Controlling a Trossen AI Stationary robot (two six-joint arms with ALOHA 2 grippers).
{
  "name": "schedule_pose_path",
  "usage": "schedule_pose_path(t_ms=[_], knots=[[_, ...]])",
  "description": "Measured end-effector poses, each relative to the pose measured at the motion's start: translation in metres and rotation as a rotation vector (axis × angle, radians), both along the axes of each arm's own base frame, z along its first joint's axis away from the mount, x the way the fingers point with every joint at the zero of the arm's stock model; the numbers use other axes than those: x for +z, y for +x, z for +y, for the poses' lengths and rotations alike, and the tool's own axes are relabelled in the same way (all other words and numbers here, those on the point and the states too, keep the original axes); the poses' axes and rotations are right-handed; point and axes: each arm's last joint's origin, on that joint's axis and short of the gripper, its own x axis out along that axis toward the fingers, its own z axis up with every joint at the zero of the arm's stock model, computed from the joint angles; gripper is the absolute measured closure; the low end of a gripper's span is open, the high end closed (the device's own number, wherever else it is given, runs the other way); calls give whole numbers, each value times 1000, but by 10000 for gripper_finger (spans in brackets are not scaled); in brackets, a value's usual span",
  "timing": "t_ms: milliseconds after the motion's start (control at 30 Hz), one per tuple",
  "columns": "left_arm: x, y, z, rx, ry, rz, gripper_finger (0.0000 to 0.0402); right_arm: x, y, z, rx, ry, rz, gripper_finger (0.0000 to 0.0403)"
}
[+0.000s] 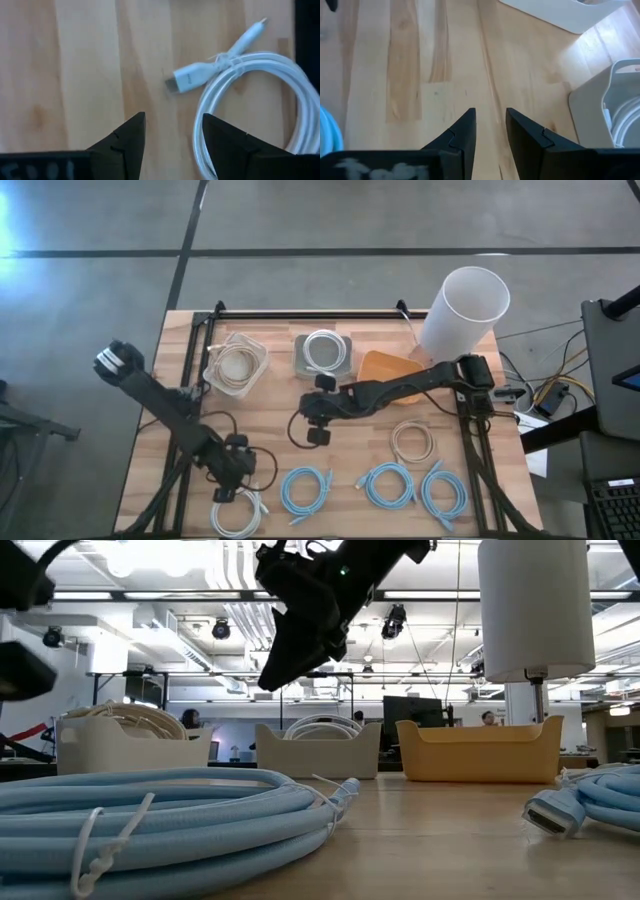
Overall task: Sort HDMI cables
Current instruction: Put the white HDMI cable into the gray bin
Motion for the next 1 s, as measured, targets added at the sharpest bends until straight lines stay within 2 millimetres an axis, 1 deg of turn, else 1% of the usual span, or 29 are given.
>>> schedule_pose_path(t_ms=[167, 267, 567, 667, 767, 833, 933, 967, 1000], knots=[[-12, 2, -14, -18, -77, 63, 213, 0, 0, 0, 0, 0, -3, 303], [-16, 3, -18, -23, -100, 81, 213, 0, 1, 0, 0, 0, -7, 303], [-37, 6, -21, -3, -13, 128, 213, 1, 1, 1, 16, -10, -18, 303], [-40, 6, -21, -2, -2, 138, 223, 1, 1, 1, 17, -10, -18, 303], [-39, 5, -20, -2, 2, 132, 257, 1, 1, 1, 16, -10, -17, 303], [-36, 5, -19, -3, 0, 121, 294, 1, 1, 1, 12, -7, -18, 303], [-29, 5, -18, 8, -26, 106, 360, 3, 0, 1, 14, -8, -17, 303], [-27, 4, -17, 12, -30, 97, 376, 6, -1, 1, 15, -8, -23, 303], [-24, 4, -16, 25, -33, 88, 385, 9, -2, 2, 18, -9, -29, 303]])
